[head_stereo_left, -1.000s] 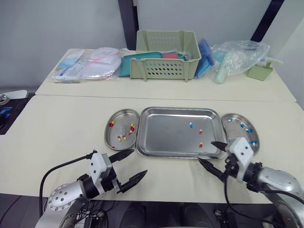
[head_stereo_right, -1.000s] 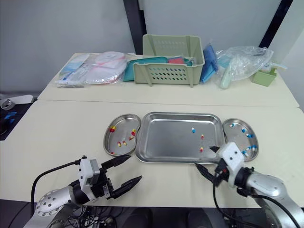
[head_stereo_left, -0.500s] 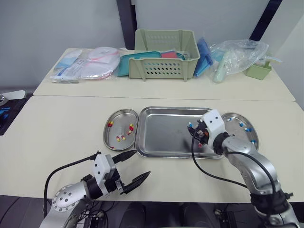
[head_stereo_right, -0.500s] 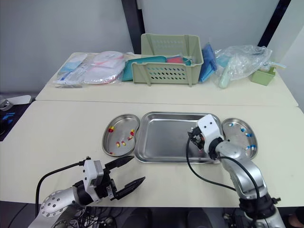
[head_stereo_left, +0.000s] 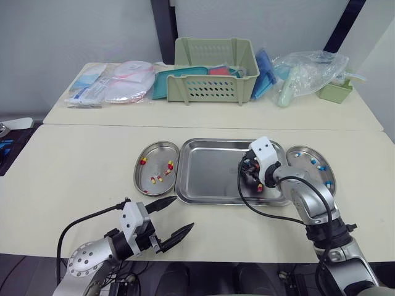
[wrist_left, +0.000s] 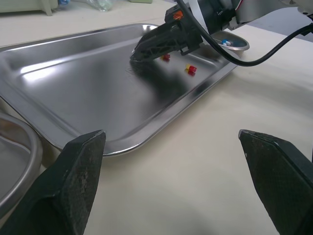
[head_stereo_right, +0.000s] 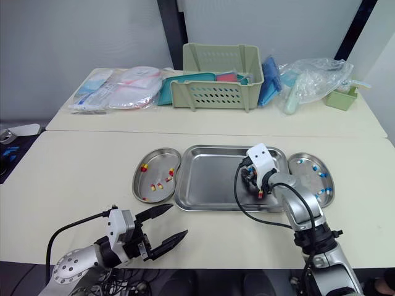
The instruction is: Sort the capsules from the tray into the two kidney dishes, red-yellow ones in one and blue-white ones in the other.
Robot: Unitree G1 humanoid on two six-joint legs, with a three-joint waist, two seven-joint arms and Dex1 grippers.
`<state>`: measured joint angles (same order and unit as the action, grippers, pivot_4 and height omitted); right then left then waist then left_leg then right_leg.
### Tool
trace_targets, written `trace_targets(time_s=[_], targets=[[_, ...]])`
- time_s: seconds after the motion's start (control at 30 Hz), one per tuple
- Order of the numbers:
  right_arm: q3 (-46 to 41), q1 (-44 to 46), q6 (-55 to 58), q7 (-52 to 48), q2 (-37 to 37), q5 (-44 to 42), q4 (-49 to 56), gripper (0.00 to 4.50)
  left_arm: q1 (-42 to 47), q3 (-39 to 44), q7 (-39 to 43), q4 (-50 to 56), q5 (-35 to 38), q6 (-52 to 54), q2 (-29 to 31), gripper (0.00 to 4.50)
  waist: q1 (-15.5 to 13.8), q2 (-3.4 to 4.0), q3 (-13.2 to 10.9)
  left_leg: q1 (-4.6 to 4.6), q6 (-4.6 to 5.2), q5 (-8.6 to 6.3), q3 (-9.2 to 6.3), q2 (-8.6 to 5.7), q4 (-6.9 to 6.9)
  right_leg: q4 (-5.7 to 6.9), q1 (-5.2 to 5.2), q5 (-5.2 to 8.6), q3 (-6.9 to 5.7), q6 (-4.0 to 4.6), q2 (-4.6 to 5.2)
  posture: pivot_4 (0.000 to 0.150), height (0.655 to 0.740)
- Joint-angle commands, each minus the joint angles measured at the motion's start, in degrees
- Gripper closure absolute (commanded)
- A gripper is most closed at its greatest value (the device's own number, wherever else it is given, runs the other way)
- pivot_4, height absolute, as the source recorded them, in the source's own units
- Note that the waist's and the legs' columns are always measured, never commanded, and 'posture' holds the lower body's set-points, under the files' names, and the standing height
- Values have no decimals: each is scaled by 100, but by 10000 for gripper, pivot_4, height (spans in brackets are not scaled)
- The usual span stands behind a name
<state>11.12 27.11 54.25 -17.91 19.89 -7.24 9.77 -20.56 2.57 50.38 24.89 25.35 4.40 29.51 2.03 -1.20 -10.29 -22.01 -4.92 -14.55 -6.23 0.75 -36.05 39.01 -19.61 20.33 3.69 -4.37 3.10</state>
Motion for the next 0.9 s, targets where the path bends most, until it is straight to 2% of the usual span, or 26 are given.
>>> trace_targets(time_s=[0.03, 0.13, 0.27, 0.43, 0.63, 0.9], targets=[[41, 3, 70, -87, 10, 20, 47, 37255, -9, -67, -29, 195, 0, -107, -29, 0, 0, 0, 0, 0, 0, 0, -1, 0, 0, 0, 0, 0, 0, 0, 0, 1500, 7400], [170, 24, -64, -169, 78, 118, 93, 44730, 21, -74, -15, 202, 12, -113, -23, 0, 0, 0, 0, 0, 0, 0, 0, 0, 0, 0, 0, 0, 0, 0, 0, 1500, 7400], [384, 147, -441, -320, 300, 356, 369, 44730, 156, -70, 57, 225, 99, -111, 2, 0, 3, 2, -1, 0, 0, 0, -1, 0, 0, 0, -1, 0, -2, 0, 0, 1500, 7400], [6, -37, -236, -563, 662, 162, 1201, 44730, 230, -95, 439, 251, 338, -126, 133, 0, -5, 4, -2, -11, 0, 0, -2, 0, 0, -1, -9, 0, -2, 0, 0, 1500, 7400], [-1497, -1155, 148, -1178, 1364, -616, 2481, 44730, 429, -185, 1194, 227, 727, -285, 250, 0, -55, 5, -3, -35, 0, 0, -14, -3, -3, -9, -13, 0, -15, 0, 3, 1500, 7400], [-3408, -2698, 331, -1652, 2070, -1124, 2799, 44730, 785, -289, 1630, -4, 868, -385, 196, 0, -19, 10, -2, -31, 1, 0, -9, -2, -3, -4, -11, 0, -12, 0, 0, 1500, 7400]])
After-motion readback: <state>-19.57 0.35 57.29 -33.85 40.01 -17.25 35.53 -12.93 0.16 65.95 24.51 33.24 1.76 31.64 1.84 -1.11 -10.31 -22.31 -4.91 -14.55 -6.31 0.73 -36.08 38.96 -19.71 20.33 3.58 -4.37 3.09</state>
